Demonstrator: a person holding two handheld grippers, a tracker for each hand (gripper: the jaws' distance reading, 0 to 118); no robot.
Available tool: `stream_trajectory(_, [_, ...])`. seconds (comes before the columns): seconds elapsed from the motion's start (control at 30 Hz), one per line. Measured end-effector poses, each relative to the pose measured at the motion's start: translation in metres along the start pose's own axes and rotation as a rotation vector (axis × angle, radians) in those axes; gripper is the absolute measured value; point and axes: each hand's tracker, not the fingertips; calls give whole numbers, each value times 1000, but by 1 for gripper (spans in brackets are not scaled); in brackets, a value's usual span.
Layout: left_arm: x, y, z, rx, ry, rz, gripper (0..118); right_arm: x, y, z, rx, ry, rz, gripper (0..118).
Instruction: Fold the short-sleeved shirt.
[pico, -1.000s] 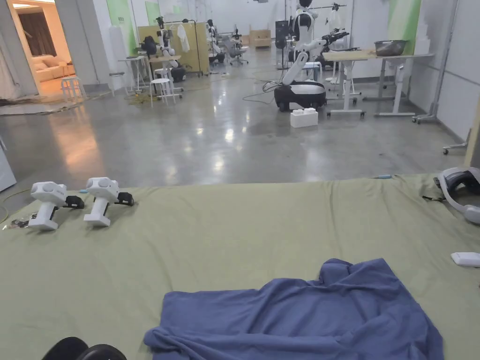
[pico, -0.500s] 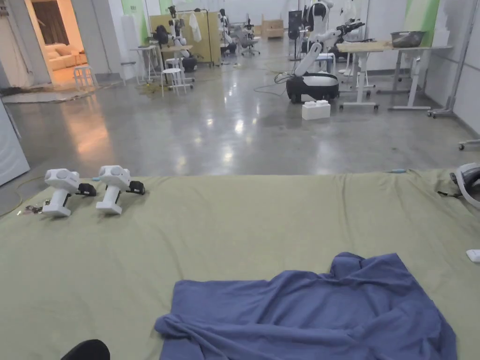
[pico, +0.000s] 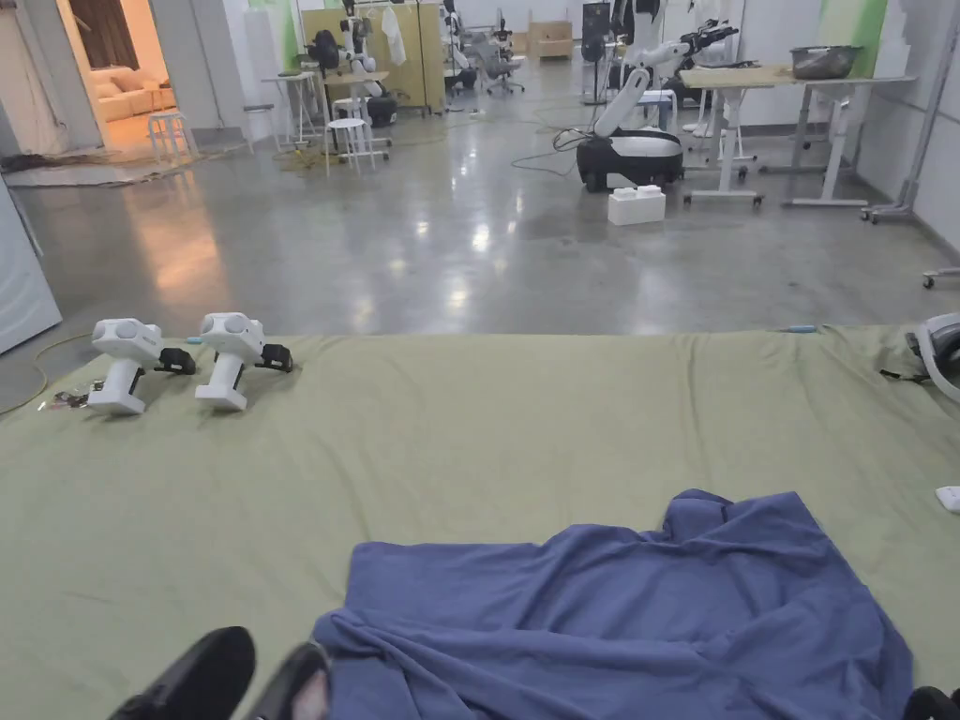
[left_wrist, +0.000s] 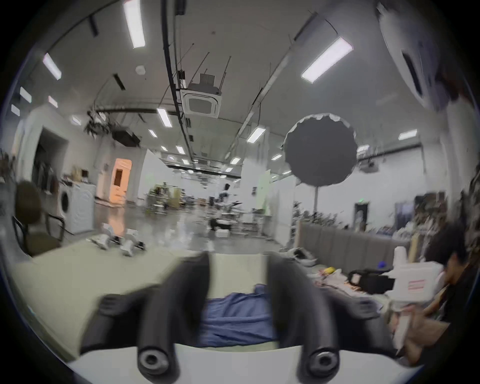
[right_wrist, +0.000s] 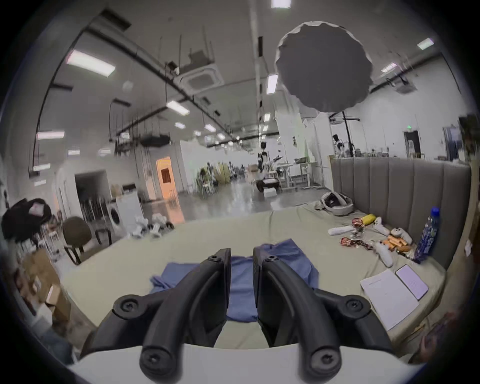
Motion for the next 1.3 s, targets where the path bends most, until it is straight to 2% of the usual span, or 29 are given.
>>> stream_trajectory(0.03, [1,0,-5,-24,13,-14,19,3,-1,-1,10,30,-28,20])
stream_trajectory(0.1, [-6,-3,-4,-26,-54,29,15,5,-3,-2,3,35,-94,20])
stream_trajectory(0.17, [-11,-5,-8,-50,-31,109,15,14,-4,-4,-61,86,-190,21])
stream_trajectory(0.27, [-9,-10,-8,-55,19,68,15,21,-10,-4,-51,132,-287,23])
stream_trajectory(0.3, [-9,-9,-7,-59,28,61,15,24,-11,-4,-62,109,-308,23])
stream_trajectory(0.43, [-12,-9,-8,-69,20,78,15,24,-13,-2,-44,95,-252,24])
stream_trajectory(0.6, [-13,-11,-8,-66,-3,89,15,21,-13,-3,-67,148,-248,21])
stream_trajectory(0.63, [-9,-11,-6,-55,-11,60,15,17,-12,0,-52,133,-202,15])
stream_trajectory(0.67, [-3,-11,-6,-50,12,20,15,12,-11,3,-29,143,-141,3])
stream_trajectory(0.73, [3,-10,-7,-69,17,-8,1,-2,-7,10,25,40,-2,2])
stream_trajectory(0.77, [4,-9,-8,-74,16,-4,1,-5,-5,10,25,55,24,2])
stream_trajectory(0.97, [-6,-17,-19,-135,47,52,1,-8,-3,5,-18,58,63,2])
stream_trajectory(1.13, [-28,-36,-47,-284,131,46,1,2,-14,3,-73,35,38,2])
stream_trajectory(1.3, [-79,-88,-91,-462,153,128,1,16,-26,5,-128,23,5,2])
